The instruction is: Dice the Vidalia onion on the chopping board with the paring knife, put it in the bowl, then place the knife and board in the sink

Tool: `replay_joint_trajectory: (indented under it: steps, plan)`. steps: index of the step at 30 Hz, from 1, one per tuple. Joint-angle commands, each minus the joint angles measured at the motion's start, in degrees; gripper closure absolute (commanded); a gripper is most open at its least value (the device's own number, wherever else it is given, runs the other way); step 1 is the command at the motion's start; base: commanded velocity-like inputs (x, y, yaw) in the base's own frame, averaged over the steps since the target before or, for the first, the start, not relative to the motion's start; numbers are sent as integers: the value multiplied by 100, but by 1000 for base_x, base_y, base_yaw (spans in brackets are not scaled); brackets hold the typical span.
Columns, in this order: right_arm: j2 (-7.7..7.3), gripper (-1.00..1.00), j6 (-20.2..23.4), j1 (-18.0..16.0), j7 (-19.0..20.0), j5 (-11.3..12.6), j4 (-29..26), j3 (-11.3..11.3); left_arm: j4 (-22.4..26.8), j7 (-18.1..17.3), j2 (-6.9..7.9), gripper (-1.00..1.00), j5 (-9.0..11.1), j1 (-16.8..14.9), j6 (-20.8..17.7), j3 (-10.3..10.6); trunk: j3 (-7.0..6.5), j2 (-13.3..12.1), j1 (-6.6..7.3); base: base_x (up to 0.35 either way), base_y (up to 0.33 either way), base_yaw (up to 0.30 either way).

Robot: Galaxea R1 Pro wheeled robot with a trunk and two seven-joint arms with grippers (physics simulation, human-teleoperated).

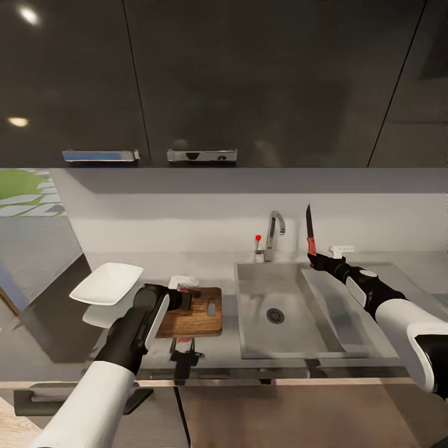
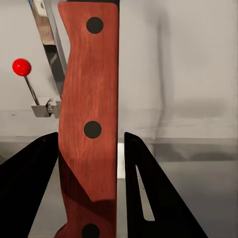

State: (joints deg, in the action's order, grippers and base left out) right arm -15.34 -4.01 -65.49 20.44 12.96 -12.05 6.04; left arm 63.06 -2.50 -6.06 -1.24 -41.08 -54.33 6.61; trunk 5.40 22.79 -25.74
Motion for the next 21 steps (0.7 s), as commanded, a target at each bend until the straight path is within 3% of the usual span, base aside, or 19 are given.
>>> replay_joint_trajectory:
  steps: [1, 21]
  plan:
    - [-5, 100, -22, -8, 12, 58, 9, 47, 7, -32, -1, 100, -26, -5, -25, -2, 13, 13, -4, 0, 0, -16]
    - [4, 100, -20, -8, 12, 58, 9, 48, 13, -32, 2, 100, -39, -5, -25, -9, 102, 13, -4, 0, 0, -2]
